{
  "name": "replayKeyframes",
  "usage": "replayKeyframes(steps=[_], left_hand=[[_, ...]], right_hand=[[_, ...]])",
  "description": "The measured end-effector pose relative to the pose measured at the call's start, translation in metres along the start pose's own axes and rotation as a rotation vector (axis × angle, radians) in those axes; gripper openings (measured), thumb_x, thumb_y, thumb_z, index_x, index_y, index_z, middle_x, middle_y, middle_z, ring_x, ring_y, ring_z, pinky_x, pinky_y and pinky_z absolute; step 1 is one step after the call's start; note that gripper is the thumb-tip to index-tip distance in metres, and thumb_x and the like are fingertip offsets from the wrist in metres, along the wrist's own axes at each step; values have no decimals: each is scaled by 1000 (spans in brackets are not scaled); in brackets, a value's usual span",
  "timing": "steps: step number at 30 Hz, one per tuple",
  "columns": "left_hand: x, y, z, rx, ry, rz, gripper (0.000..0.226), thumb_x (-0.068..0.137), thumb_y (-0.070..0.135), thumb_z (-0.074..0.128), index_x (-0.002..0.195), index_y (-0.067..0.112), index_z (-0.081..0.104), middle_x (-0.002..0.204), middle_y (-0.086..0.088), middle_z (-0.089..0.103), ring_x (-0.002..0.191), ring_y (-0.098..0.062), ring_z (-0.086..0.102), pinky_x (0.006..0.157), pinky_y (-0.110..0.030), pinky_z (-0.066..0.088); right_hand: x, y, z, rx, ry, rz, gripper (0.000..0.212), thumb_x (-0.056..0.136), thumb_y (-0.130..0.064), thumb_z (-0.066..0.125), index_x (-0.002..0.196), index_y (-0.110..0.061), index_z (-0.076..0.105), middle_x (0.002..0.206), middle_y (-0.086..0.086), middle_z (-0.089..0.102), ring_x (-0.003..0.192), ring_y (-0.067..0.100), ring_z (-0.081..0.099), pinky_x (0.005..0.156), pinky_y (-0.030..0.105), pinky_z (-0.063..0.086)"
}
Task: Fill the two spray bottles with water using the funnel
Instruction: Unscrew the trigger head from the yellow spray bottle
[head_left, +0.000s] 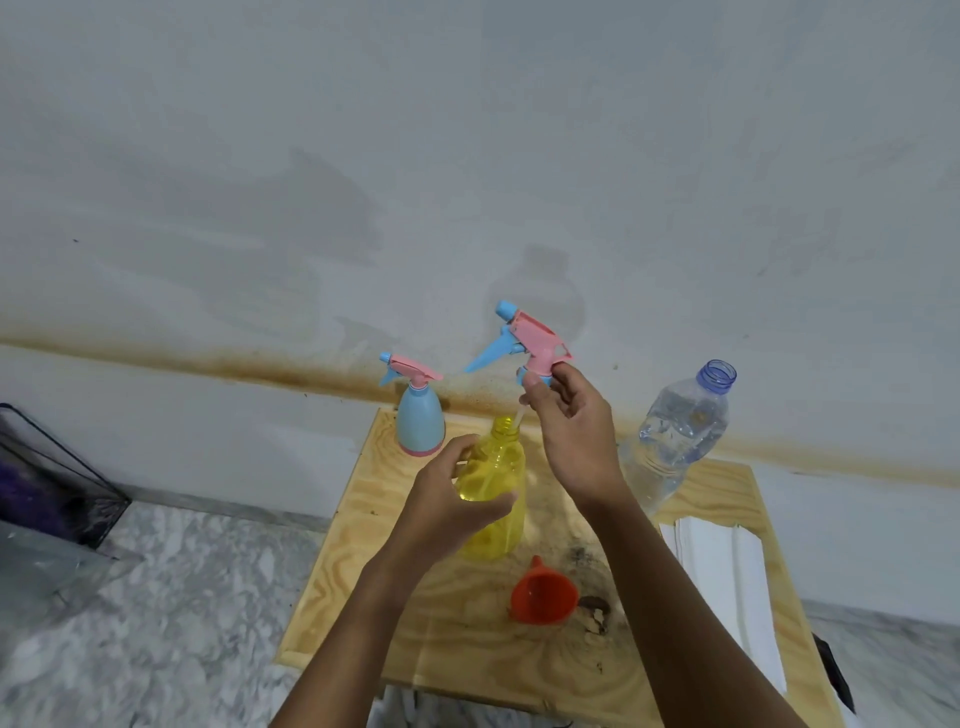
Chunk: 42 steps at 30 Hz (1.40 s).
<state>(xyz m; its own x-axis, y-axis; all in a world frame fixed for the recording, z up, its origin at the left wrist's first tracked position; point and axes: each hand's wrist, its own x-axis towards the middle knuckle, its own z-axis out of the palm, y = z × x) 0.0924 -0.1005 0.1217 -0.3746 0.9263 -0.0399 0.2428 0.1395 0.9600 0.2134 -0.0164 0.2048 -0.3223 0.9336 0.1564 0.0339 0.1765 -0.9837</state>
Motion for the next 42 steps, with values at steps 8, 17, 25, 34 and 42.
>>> replayKeyframes(steps=[8,17,25,34,42], left_hand=[[-3,-32,16,61,6,-14,57,66,29,85,114,35,53,105,12,65,99,-2,60,79,-20,52],[-13,-79,28,153,85,-95,64,68,19,88,120,19,50,106,6,61,92,-7,56,70,-7,41],[-21,-101,38,170,184,-134,74,66,22,89,126,19,45,113,6,57,102,-14,54,77,-25,42],[-14,-108,25,200,82,-65,65,70,39,85,124,29,51,117,13,62,109,-6,58,90,-28,50],[-10,-105,19,214,37,-64,57,69,36,87,114,32,52,107,16,65,103,3,58,83,-20,48]], right_hand=[[2,-5,-12,83,54,-25,16,99,-24,58,114,-28,59,109,5,70,90,10,66,92,31,53],[5,9,-40,80,183,43,20,101,-25,53,116,-15,63,94,-10,67,86,11,66,92,34,55],[-12,76,-38,-194,90,294,14,94,-26,63,98,-15,68,87,-2,67,78,25,67,79,40,54],[-4,136,-22,-256,-21,474,16,96,-25,60,93,-13,70,91,5,72,69,10,65,69,27,50],[5,186,-3,-327,-153,647,19,91,-20,63,81,-7,72,79,9,64,69,19,58,65,31,44]])
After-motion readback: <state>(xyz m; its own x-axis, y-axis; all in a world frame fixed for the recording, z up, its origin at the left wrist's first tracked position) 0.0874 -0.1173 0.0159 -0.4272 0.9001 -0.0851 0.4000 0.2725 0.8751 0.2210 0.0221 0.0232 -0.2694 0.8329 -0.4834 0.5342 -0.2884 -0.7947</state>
